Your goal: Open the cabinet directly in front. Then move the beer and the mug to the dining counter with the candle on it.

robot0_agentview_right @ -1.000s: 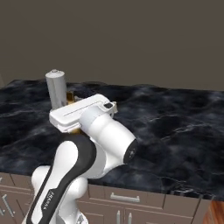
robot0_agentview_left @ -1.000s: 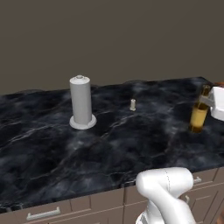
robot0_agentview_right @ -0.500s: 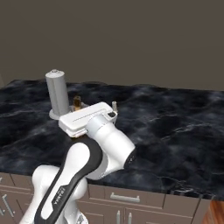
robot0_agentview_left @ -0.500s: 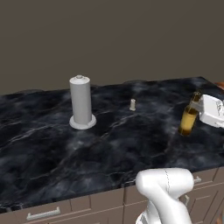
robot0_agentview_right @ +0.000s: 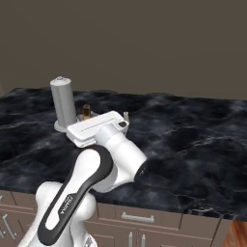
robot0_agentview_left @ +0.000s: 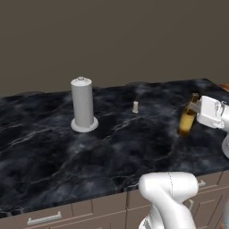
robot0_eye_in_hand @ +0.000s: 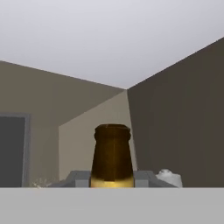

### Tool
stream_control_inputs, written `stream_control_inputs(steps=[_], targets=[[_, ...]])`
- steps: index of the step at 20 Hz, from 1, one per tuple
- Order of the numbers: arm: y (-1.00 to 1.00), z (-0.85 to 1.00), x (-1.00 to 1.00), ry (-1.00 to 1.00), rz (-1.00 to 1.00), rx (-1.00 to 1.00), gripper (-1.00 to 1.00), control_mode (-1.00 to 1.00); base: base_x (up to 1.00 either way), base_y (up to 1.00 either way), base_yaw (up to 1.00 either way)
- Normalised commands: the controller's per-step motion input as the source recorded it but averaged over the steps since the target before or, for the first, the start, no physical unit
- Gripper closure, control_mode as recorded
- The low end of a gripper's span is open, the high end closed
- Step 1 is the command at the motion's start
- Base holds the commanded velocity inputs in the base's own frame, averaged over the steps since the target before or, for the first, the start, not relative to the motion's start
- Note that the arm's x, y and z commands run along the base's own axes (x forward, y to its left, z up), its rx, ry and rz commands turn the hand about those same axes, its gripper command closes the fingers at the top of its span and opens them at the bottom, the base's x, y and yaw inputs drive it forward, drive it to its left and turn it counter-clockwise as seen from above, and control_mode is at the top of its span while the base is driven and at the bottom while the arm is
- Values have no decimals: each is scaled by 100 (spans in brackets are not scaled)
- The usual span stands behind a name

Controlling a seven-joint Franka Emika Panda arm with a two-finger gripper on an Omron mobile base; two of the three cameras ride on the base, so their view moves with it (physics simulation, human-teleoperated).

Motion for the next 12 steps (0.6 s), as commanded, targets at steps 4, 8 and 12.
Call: stream_control_inputs(steps=[4,8,12], targets=[[0,-3,35,0,-2,-10,100,-100,0,0,0],[0,-5,32,0,-5,-12,100,-100,0,0,0],[0,-12,31,0,-5,-13,100,-100,0,0,0]])
